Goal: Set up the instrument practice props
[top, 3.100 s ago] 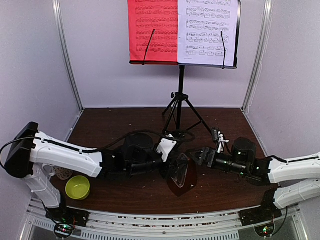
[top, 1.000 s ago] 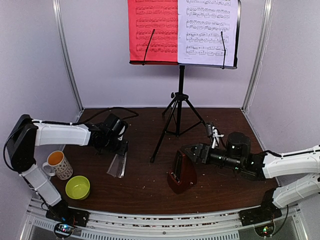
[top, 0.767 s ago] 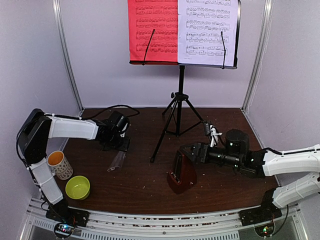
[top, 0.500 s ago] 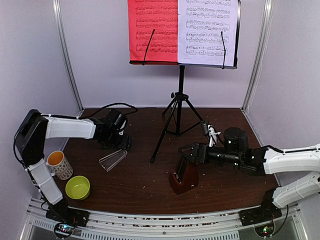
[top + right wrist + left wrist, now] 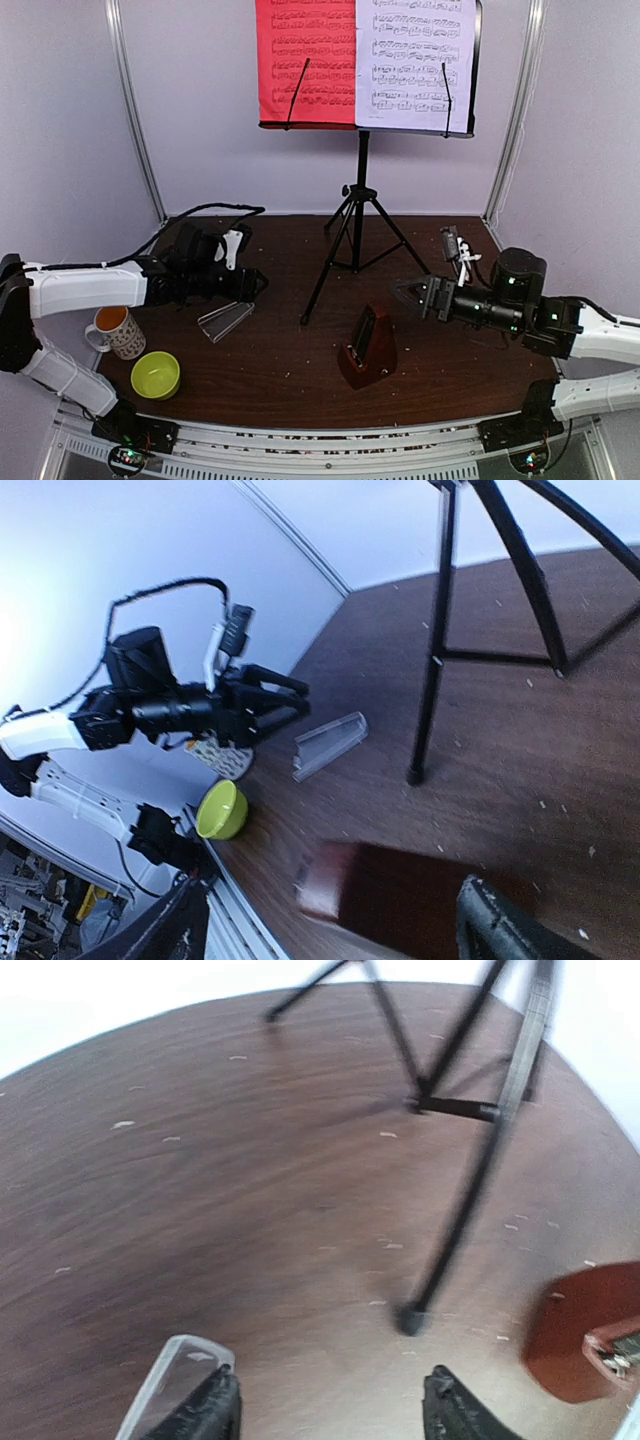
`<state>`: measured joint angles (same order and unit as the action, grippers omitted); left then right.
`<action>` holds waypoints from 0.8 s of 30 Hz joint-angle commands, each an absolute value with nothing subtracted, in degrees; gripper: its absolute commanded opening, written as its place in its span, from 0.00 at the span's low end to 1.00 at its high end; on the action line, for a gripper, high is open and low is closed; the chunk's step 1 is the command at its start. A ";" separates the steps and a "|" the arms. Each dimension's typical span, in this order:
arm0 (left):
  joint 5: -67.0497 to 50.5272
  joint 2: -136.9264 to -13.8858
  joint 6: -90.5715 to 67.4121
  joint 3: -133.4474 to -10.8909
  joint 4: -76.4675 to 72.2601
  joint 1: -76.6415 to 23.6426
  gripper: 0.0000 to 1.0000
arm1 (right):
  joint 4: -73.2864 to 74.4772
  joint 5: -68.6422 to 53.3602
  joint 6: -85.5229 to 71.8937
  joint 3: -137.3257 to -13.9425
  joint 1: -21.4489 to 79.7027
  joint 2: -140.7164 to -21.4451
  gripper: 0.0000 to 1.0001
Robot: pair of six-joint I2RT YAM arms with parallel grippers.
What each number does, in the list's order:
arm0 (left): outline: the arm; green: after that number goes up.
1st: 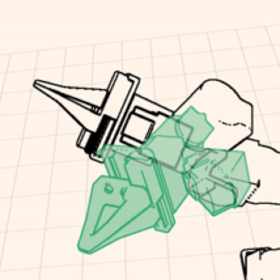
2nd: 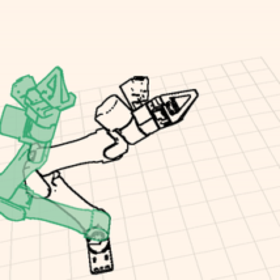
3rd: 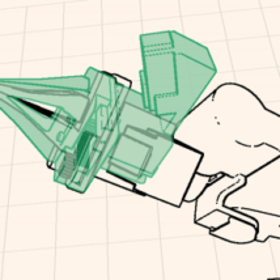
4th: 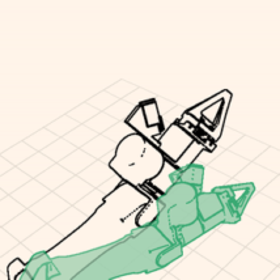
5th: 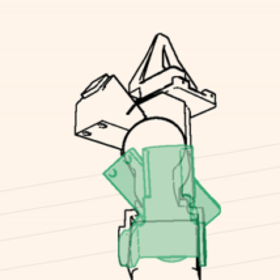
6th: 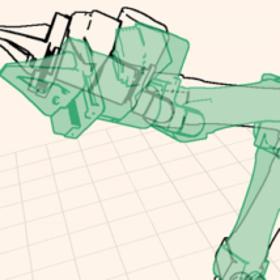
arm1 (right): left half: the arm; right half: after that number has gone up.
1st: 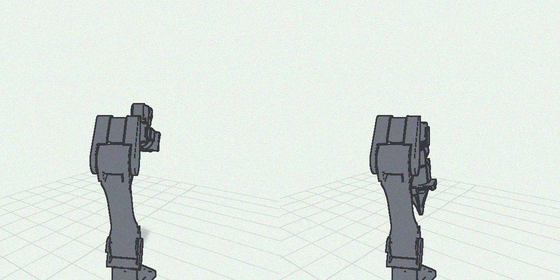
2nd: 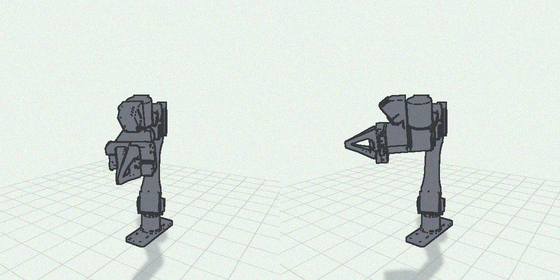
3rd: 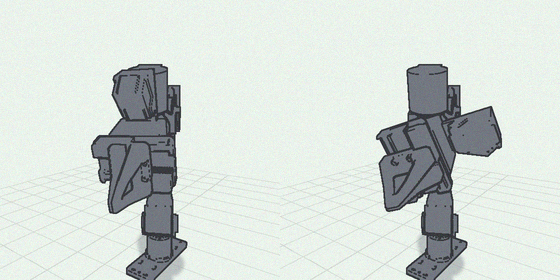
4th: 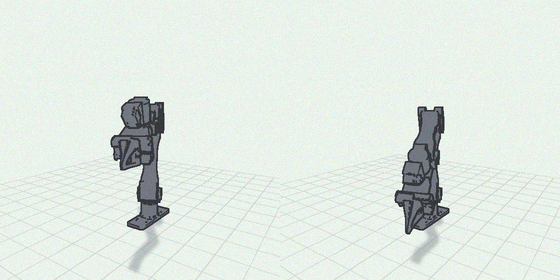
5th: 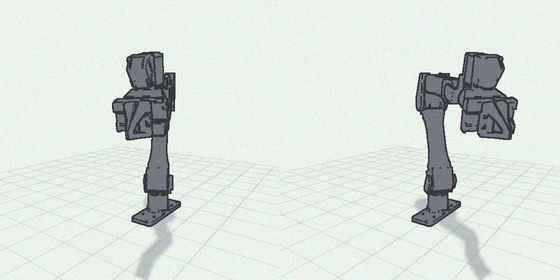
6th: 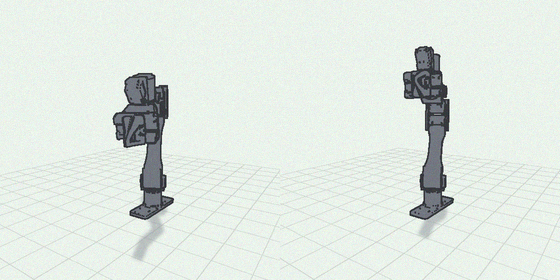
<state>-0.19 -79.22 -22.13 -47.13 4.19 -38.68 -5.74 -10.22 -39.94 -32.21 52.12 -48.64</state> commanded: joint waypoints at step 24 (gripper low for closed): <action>-7.96 -107.09 -27.10 -57.59 -15.34 -56.74 0.43 | -12.47 -6.80 -48.02 -14.17 52.31 -60.58 0.37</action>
<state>-6.92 -106.13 -26.09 -56.16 -12.29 -55.79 -8.23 -6.92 -48.25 -11.29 52.14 -59.09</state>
